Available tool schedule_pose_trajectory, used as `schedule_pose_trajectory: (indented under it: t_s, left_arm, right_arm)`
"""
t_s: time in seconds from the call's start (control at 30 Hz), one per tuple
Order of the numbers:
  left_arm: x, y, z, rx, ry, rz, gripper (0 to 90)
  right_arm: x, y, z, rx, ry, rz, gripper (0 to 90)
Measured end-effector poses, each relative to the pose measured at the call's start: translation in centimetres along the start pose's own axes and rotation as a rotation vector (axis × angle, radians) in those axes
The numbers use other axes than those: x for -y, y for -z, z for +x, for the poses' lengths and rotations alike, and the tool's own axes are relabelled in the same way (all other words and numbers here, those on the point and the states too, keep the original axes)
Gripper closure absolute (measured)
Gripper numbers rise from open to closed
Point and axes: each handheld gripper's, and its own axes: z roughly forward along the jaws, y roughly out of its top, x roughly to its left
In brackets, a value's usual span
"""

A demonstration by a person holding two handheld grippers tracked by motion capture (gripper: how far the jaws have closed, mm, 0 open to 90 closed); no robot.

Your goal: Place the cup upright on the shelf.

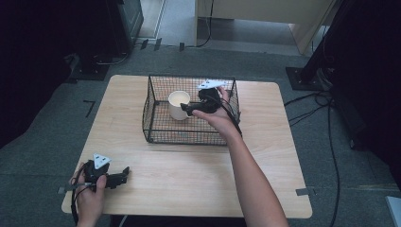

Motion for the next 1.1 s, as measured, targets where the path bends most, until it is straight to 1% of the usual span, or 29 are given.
schedule_pose_trajectory:
  t_s: [0.03, 0.1, 0.2, 0.27, 0.3, 0.37, 0.47, 0.53, 0.57, 0.63, 0.73, 0.8, 0.9, 0.97, 1.0, 1.1]
  left_arm:
    - [0.0, 0.0, 0.0, 0.0, 0.0, 0.0, 2.1]
    - [0.0, 0.0, 0.0, 0.0, 0.001, -0.001, 2.1]
    - [0.0, 0.0, 0.0, 0.0, 0.0, 0.0, 2.1]
    - [0.0, 0.0, 0.0, 0.0, 0.0, 0.0, 2.1]
    - [0.0, 0.0, 0.0, 0.0, 0.0, 0.0, 2.1]
    - [0.0, 0.0, 0.0, 0.0, 0.0, 0.0, 2.1]
    - [0.0, 0.0, 0.0, 0.0, 0.0, 0.0, 2.1]
    - [0.0, 0.0, 0.0, 0.0, 0.0, 0.0, 2.1]
    - [0.0, 0.0, 0.0, 0.0, 0.0, 0.0, 2.1]
    - [0.0, 0.0, 0.0, 0.0, 0.0, 0.0, 2.1]
    - [0.0, 0.0, 0.0, 0.0, 0.0, 0.0, 2.1]
    - [0.0, 0.0, 0.0, 0.0, 0.0, 0.0, 2.1]
    - [0.0, 0.0, 0.0, 0.0, 0.0, 0.0, 2.1]
    - [0.0, 0.0, 0.0, 0.0, -0.001, 0.0, 2.1]
    - [0.0, 0.0, 0.0, 0.0, 0.0, 0.0, 2.1]
    - [0.0, 0.0, 0.0, 0.0, 0.0, -0.001, 2.1]
  right_arm:
    - [-0.1, 0.2, 0.2, -0.007, -0.011, -0.008, 0.3]
    - [-0.3, 0.7, 0.5, -0.013, 0.0, -0.021, 0.0]
    - [-0.5, 1.4, 1.2, 0.006, 0.017, -0.036, 0.0]
    - [-0.7, 1.9, 1.6, 0.005, 0.024, -0.05, 0.0]
    - [-0.8, 2.6, 2.0, 0.003, 0.032, -0.071, 0.0]
    - [-0.8, 2.9, 2.2, 0.004, 0.037, -0.081, 0.0]
    - [-0.7, 3.8, 2.7, 0.026, 0.05, -0.114, 0.0]
    - [-0.4, 4.6, 2.8, 0.043, 0.049, -0.144, 0.0]
    - [-0.4, 4.6, 2.8, 0.043, 0.049, -0.144, 0.0]
    - [0.0, 5.2, 2.9, 0.054, 0.054, -0.165, 0.0]
    - [0.4, 6.1, 3.2, 0.083, 0.058, -0.203, 0.0]
    - [0.8, 6.8, 3.3, 0.089, 0.055, -0.225, 0.0]
    - [1.2, 7.5, 3.4, 0.099, 0.058, -0.239, 0.0]
    - [1.7, 8.3, 3.5, 0.1, 0.058, -0.251, 0.0]
    - [1.7, 8.3, 3.5, 0.1, 0.058, -0.251, 0.0]
    - [2.2, 9.2, 3.6, 0.101, 0.056, -0.265, 0.0]
